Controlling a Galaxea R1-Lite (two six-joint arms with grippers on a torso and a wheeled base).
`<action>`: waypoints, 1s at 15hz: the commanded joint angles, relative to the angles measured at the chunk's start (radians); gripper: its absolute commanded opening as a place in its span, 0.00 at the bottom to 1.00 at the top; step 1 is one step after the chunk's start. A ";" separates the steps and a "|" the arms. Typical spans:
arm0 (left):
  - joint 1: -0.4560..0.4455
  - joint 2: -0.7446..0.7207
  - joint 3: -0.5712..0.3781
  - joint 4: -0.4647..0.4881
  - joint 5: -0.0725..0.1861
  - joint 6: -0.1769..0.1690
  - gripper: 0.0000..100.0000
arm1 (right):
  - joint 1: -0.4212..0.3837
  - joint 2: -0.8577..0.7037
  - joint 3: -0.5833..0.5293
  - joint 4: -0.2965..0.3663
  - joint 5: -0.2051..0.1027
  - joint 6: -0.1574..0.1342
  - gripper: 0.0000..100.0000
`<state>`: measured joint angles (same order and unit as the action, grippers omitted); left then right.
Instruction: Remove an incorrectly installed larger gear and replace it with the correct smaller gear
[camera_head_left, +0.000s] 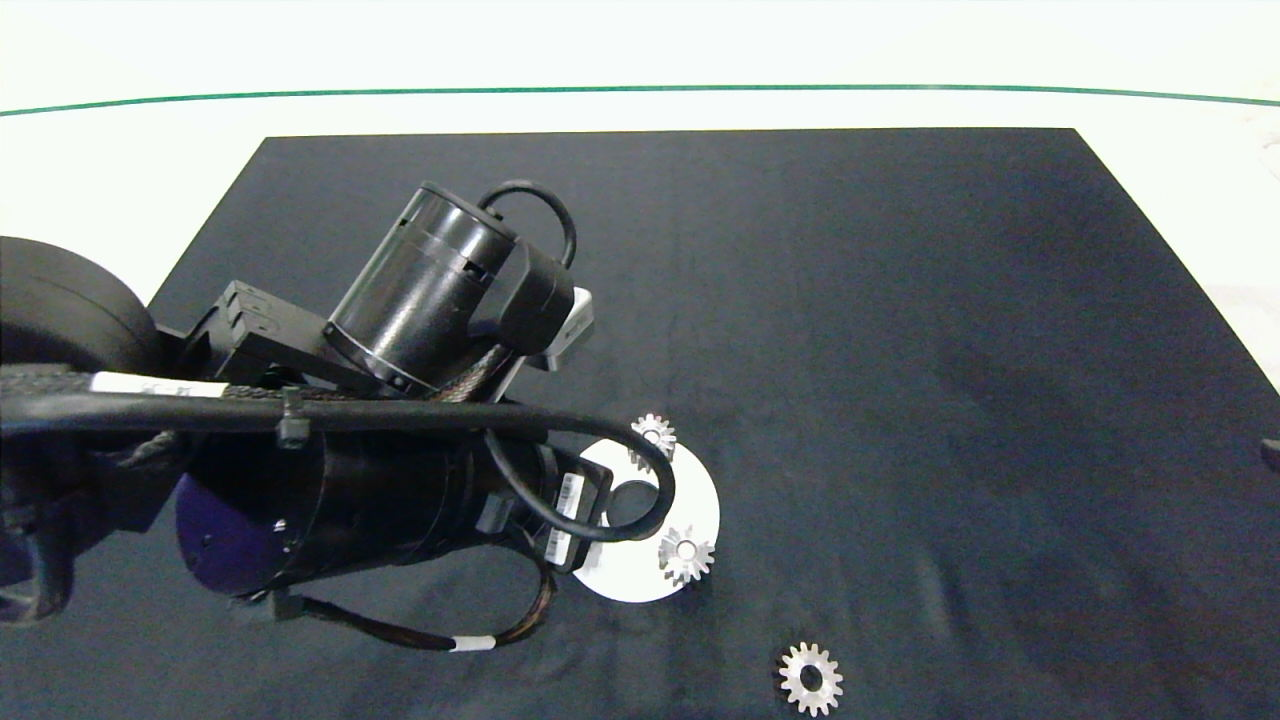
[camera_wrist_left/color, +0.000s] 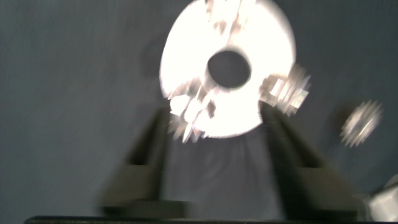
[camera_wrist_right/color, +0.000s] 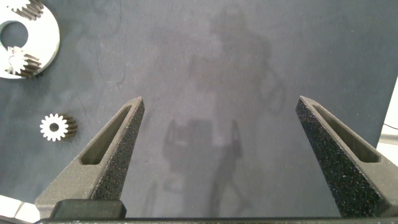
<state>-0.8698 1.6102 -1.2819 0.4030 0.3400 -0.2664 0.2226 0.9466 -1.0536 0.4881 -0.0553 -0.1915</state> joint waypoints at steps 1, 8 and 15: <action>-0.006 0.056 0.027 -0.062 0.002 -0.017 1.00 | 0.003 -0.003 0.003 0.001 -0.001 -0.002 1.00; -0.006 0.083 0.082 -0.162 0.007 -0.013 1.00 | 0.004 -0.005 0.004 0.001 -0.001 -0.002 1.00; 0.063 0.082 0.158 -0.322 0.004 0.047 1.00 | 0.004 -0.008 0.006 0.001 -0.001 -0.002 1.00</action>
<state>-0.8260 1.6915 -1.1402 0.0889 0.3430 -0.2236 0.2264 0.9396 -1.0487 0.4864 -0.0562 -0.1919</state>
